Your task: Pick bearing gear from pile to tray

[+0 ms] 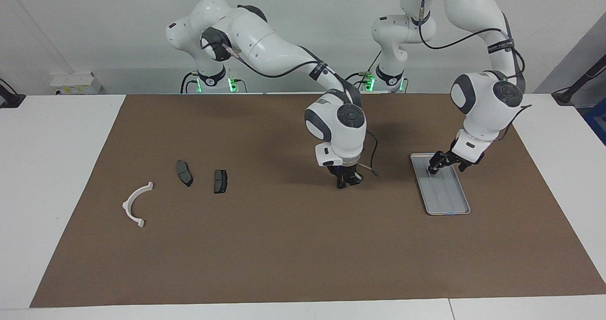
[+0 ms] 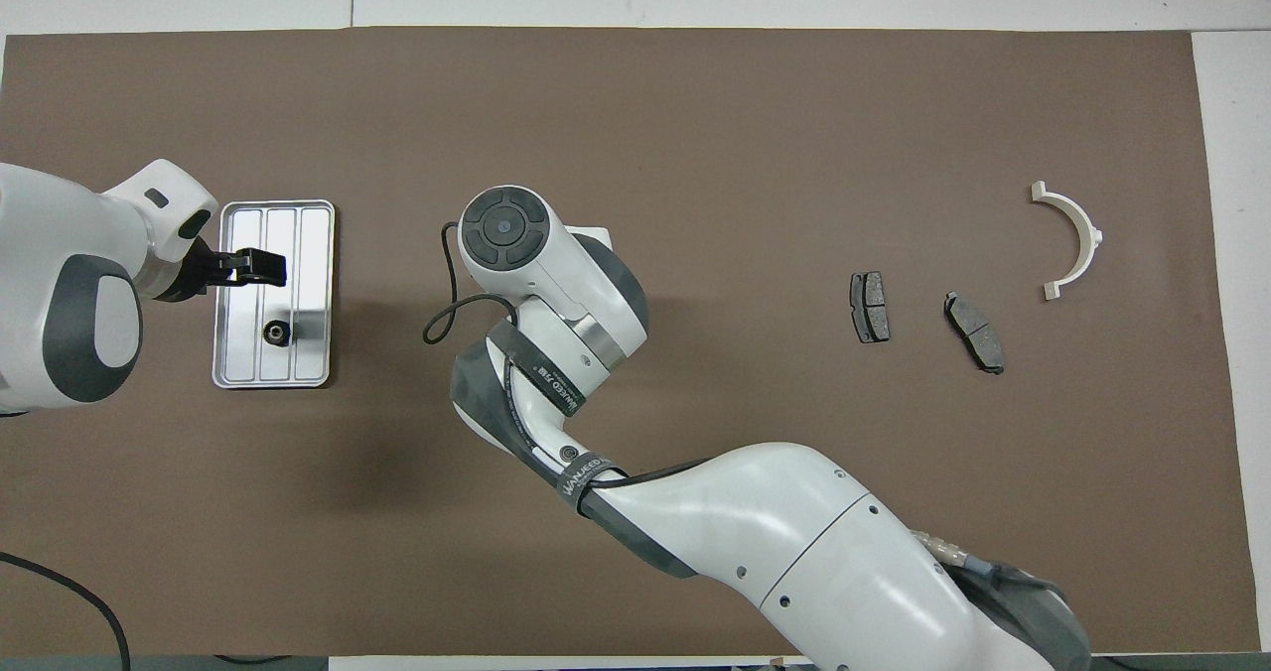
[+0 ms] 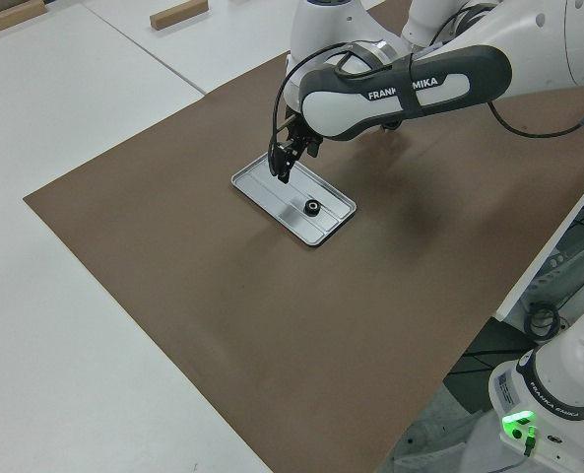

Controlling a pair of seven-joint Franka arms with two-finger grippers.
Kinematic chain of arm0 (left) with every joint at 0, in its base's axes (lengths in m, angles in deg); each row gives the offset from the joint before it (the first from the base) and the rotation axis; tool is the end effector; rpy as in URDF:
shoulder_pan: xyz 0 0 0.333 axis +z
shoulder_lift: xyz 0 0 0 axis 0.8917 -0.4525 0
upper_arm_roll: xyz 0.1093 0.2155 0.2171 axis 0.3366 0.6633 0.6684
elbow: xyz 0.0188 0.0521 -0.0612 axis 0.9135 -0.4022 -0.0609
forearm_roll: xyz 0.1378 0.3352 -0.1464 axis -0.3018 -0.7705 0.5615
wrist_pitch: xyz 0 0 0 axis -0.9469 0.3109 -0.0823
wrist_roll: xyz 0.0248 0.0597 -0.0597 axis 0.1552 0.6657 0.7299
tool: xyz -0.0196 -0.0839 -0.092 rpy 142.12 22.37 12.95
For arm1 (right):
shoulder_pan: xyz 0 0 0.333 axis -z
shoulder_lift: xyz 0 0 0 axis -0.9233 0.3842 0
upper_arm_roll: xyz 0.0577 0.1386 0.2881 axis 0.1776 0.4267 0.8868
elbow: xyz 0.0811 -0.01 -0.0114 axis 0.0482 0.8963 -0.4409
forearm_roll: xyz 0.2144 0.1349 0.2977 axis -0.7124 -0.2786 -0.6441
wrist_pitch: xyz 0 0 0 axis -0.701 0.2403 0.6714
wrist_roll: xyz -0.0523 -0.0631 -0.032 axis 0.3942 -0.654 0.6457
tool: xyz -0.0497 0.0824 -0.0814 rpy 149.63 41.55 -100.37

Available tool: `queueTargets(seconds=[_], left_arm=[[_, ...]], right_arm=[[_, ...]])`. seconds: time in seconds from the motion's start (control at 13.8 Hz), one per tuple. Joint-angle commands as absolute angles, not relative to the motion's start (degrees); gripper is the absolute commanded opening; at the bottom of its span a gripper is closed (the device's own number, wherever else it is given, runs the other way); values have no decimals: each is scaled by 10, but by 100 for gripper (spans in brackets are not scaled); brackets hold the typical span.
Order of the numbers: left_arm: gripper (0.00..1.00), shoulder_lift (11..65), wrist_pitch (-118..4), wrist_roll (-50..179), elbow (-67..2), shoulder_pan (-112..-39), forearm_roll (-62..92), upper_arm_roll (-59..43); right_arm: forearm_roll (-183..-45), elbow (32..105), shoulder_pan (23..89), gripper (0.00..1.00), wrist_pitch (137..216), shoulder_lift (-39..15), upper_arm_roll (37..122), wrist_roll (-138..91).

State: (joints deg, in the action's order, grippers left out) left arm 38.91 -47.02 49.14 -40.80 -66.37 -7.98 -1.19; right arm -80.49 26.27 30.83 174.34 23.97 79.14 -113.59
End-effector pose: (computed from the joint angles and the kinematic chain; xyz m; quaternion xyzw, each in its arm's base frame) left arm 0.5829 0.0003 0.3590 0.9997 0.0109 0.0193 0.0086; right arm 0.5928 0.5110 0.2773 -0.9394 0.3415 0.0083 0.0296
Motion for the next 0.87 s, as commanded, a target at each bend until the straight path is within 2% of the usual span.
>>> queueTargets(seconds=[0.0, 0.15, 0.22, 0.29, 0.51, 0.8], left_arm=[[100, 389, -456, 499, -397, -663, -73, -14], [100, 389, -456, 508, -397, -664, -73, -14], [100, 389, -456, 512, -397, -664, -73, -14], [100, 389, -456, 512, -396, -665, -73, -14], [100, 383, -455, 541, -383, -668, -73, -18], [100, 380, -455, 652, -365, -734, -73, -17]], right_arm=[[-806, 267, 304, 0, 1754, 241, 787, -1152], [-805, 267, 304, 3, 1754, 241, 787, -1160], [-805, 267, 304, 44, 1754, 241, 786, -1163], [-804, 267, 304, 99, 1753, 240, 786, -1161], [-804, 267, 326, 100, 1736, 211, 787, -1151], [-805, 263, 389, 100, 1665, 130, 807, -1026]])
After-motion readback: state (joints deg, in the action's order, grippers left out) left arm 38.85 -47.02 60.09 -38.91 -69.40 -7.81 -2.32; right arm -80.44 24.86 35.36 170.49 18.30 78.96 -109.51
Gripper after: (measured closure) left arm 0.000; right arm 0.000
